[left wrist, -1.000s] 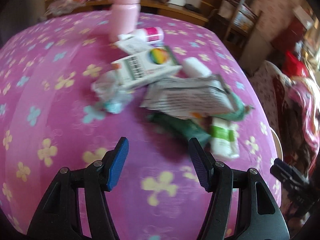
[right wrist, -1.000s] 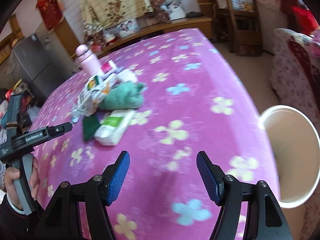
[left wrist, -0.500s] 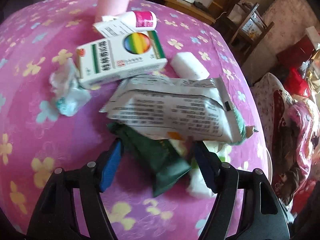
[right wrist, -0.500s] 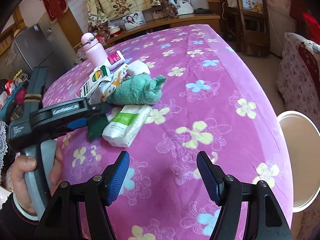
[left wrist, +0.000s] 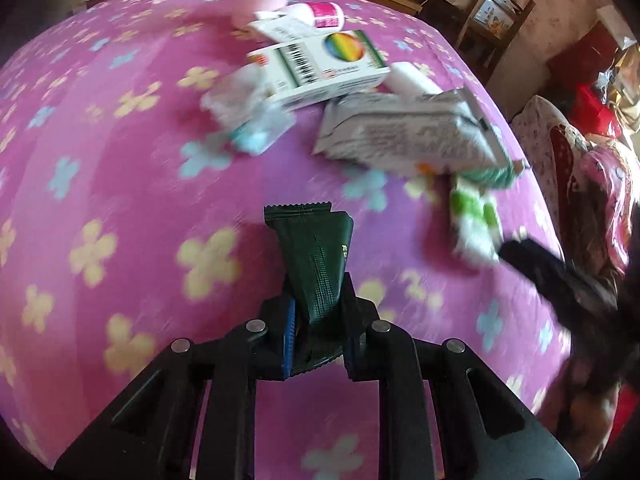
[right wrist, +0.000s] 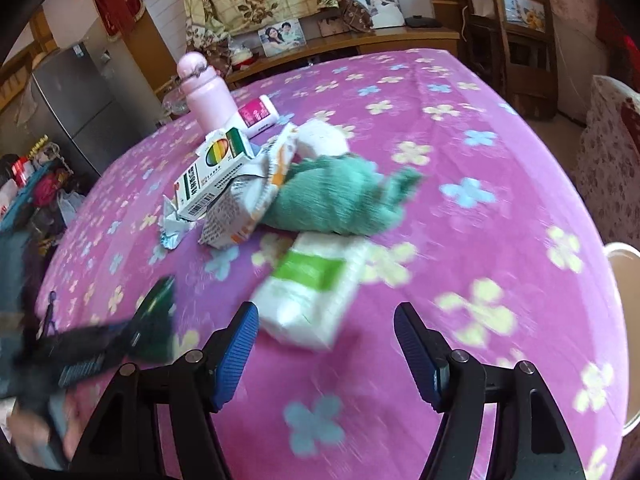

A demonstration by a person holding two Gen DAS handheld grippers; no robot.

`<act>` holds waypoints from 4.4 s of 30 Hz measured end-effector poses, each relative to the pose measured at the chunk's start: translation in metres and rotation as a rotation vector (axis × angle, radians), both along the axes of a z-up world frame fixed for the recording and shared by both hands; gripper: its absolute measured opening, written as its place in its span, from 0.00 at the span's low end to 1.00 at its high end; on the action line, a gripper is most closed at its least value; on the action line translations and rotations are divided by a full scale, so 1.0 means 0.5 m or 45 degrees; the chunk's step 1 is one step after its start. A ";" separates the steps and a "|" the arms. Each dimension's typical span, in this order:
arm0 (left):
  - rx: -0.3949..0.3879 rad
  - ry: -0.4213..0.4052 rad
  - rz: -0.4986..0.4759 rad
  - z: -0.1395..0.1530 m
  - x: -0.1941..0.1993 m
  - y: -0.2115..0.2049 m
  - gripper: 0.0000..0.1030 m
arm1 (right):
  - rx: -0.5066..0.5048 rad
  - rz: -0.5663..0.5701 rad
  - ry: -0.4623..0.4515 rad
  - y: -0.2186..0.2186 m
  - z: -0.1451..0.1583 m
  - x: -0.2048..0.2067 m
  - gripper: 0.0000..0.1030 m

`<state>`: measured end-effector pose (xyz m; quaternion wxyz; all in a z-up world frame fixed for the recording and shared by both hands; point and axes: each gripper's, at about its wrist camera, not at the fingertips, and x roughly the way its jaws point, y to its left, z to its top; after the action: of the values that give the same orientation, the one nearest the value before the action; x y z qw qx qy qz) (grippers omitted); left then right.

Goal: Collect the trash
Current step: 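Grasp the white-green tissue pack with the right tool, then carry the green wrapper and tissue pack over the white bucket, then open the left tool to drop the green wrapper while the right tool drops the tissue pack, then grasp the clear plastic bag with the left tool while the right tool grasps the green towel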

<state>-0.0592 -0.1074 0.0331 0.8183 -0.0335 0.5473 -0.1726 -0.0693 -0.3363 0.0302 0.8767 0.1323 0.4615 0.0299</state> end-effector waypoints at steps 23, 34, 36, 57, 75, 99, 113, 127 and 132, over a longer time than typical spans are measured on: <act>-0.110 -0.085 -0.170 0.052 -0.099 -0.117 0.15 | -0.005 -0.009 -0.105 -0.081 0.065 -0.188 0.44; -0.095 -0.155 -0.310 0.095 -0.139 -0.243 0.15 | -0.008 -0.112 -0.153 -0.166 0.093 -0.254 0.44; -0.093 -0.164 -0.336 0.098 -0.143 -0.269 0.15 | -0.020 -0.129 -0.159 -0.179 0.097 -0.264 0.44; -0.063 -0.202 -0.533 0.105 -0.175 -0.498 0.15 | -0.053 -0.374 -0.148 -0.372 0.098 -0.366 0.44; -0.111 -0.140 -0.682 0.074 -0.183 -0.663 0.15 | -0.045 -0.533 -0.082 -0.498 0.051 -0.409 0.44; -0.106 -0.097 -0.728 0.016 -0.169 -0.782 0.15 | -0.060 -0.629 0.025 -0.586 -0.027 -0.409 0.44; -0.273 -0.045 -0.701 0.021 -0.149 -0.765 0.52 | -0.147 -0.703 0.009 -0.595 -0.015 -0.407 0.61; -0.095 -0.180 -0.535 0.041 -0.132 -0.588 0.52 | -0.094 -0.530 -0.012 -0.468 0.022 -0.352 0.64; -0.075 -0.188 -0.434 0.051 -0.106 -0.471 0.52 | -0.074 -0.402 -0.032 -0.392 0.041 -0.306 0.65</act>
<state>-0.1122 -0.3429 0.0585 0.8138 0.0485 0.4781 -0.3269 -0.2220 -0.5324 0.0507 0.8797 0.1774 0.4245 -0.1199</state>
